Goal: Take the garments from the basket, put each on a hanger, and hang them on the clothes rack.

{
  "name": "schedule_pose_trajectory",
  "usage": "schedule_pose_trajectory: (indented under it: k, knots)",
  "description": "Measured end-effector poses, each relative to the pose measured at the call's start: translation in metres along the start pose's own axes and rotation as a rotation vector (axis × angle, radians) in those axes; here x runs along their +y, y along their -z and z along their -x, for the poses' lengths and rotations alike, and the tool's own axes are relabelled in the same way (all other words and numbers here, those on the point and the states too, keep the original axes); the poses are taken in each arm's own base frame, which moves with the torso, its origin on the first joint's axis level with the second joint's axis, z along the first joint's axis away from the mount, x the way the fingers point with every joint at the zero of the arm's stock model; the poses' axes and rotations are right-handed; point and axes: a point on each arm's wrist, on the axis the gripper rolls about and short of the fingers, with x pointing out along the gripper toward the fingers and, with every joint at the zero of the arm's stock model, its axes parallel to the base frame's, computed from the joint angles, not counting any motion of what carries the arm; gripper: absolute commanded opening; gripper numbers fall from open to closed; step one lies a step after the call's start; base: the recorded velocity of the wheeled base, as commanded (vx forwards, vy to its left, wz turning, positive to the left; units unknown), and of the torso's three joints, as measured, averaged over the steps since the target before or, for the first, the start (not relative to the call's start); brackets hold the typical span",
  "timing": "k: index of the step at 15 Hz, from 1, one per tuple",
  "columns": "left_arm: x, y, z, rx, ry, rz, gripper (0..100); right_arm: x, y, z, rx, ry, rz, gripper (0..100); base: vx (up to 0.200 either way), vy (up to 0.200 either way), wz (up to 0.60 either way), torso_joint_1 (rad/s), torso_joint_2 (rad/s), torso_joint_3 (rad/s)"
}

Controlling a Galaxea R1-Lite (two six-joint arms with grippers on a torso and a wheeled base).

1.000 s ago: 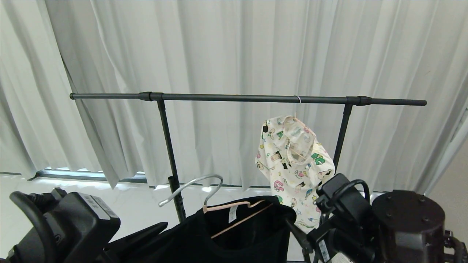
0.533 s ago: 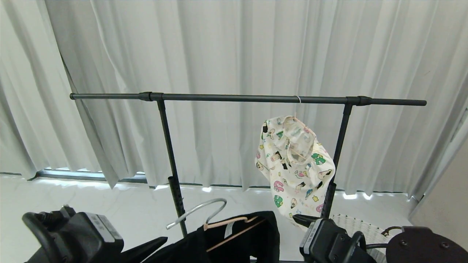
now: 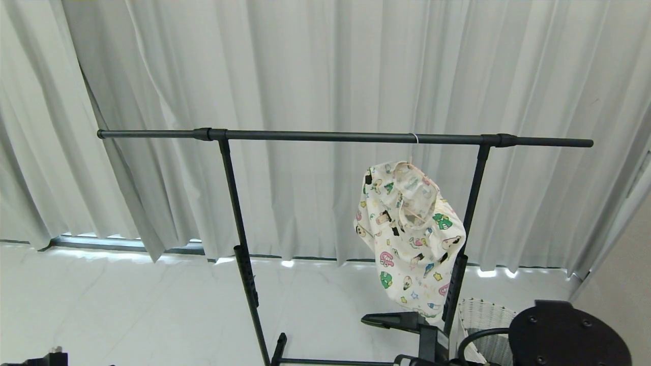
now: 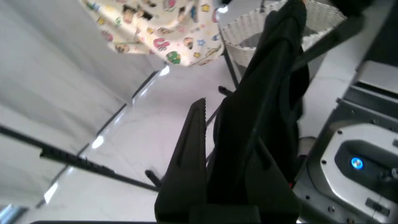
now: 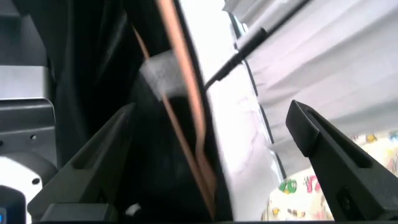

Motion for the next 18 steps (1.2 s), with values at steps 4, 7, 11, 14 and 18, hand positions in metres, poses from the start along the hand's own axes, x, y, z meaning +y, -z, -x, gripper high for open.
schedule_pose_trajectory:
  k: [4,7,11,14,18]
  knots:
    - [-0.001,-0.002,0.002,-0.017,0.017,-0.032,0,0.0,-0.003,-0.014,0.001,-0.008,0.006,100,0.0,0.0,0.0,0.0,0.0,0.0]
    - [-0.002,-0.002,0.002,-0.021,0.022,-0.036,0,0.0,-0.003,-0.018,0.005,-0.009,0.001,0,0.0,0.0,0.0,0.0,0.0,0.0]
    - [-0.002,-0.003,0.003,-0.023,0.023,-0.036,0,0.0,-0.004,-0.018,0.0,-0.007,-0.001,0,0.0,0.0,0.0,0.0,0.0,0.0]
    - [-0.001,-0.003,0.003,-0.023,0.02,-0.035,0,0.0,-0.004,-0.018,0.0,-0.005,-0.001,0,0.0,0.0,0.0,0.0,0.0,0.0]
    - [-0.001,-0.003,0.002,-0.019,0.003,-0.035,100,-0.001,-0.005,-0.016,-0.003,0.0,-0.001,0,0.0,0.0,0.0,0.0,0.0,0.0]
